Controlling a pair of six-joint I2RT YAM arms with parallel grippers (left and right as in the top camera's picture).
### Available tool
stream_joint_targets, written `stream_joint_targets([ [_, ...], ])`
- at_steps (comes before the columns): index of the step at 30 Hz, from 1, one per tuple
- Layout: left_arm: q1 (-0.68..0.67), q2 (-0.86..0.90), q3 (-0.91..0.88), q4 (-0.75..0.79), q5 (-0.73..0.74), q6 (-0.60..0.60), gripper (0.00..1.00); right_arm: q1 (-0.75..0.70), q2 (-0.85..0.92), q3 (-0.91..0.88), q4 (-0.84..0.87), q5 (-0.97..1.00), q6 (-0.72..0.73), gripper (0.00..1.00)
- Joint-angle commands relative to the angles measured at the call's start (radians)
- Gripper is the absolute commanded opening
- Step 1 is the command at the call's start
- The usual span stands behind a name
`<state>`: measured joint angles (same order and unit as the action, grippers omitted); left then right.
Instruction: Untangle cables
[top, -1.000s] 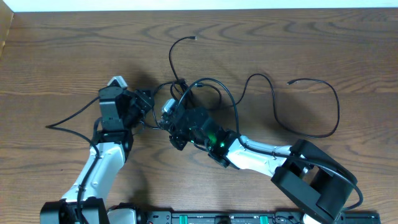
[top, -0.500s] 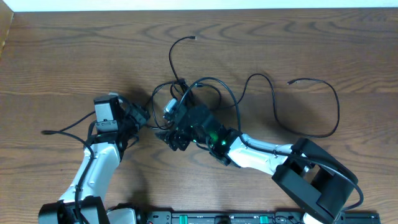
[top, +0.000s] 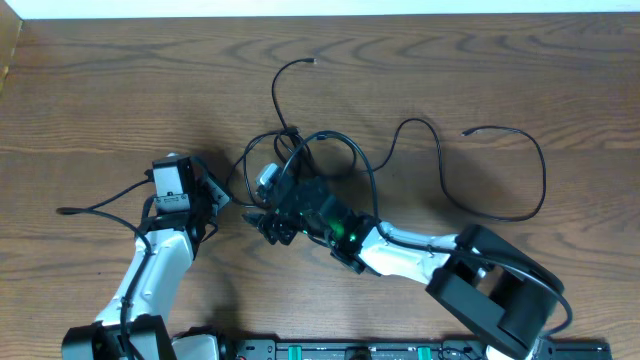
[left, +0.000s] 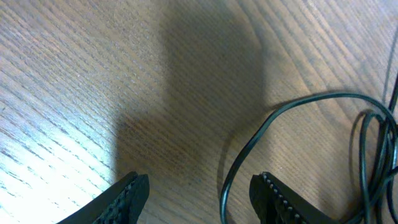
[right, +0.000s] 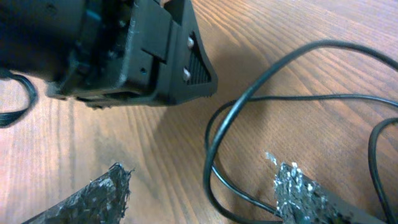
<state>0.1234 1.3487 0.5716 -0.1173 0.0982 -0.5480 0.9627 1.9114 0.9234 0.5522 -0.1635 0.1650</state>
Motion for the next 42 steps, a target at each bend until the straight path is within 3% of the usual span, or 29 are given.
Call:
stream_joint_targets([
  [1,0.003,0.032,0.008,-0.009,-0.017,0.024,0.57,0.003,0.022,0.004,0.048,0.023,-0.006,0.76],
  [3,0.003,0.059,0.008,-0.009,-0.016,0.025,0.56,0.003,0.033,0.004,0.058,0.024,-0.036,0.76],
  [5,0.003,0.08,0.008,-0.009,0.0,0.025,0.46,0.003,0.051,0.004,0.062,0.027,-0.051,0.74],
  [12,0.003,0.148,0.008,0.057,0.184,0.11,0.46,0.003,0.098,0.004,0.118,0.034,-0.047,0.71],
  [24,0.003,0.156,0.008,0.074,0.169,0.112,0.47,0.006,0.104,0.004,0.118,0.034,-0.047,0.71],
  [30,0.003,0.18,0.008,0.074,0.027,0.182,0.47,0.015,0.104,0.004,0.114,0.034,-0.047,0.71],
  [42,0.003,0.273,0.008,0.074,0.025,0.181,0.46,0.015,0.105,0.004,0.098,0.034,-0.047,0.73],
])
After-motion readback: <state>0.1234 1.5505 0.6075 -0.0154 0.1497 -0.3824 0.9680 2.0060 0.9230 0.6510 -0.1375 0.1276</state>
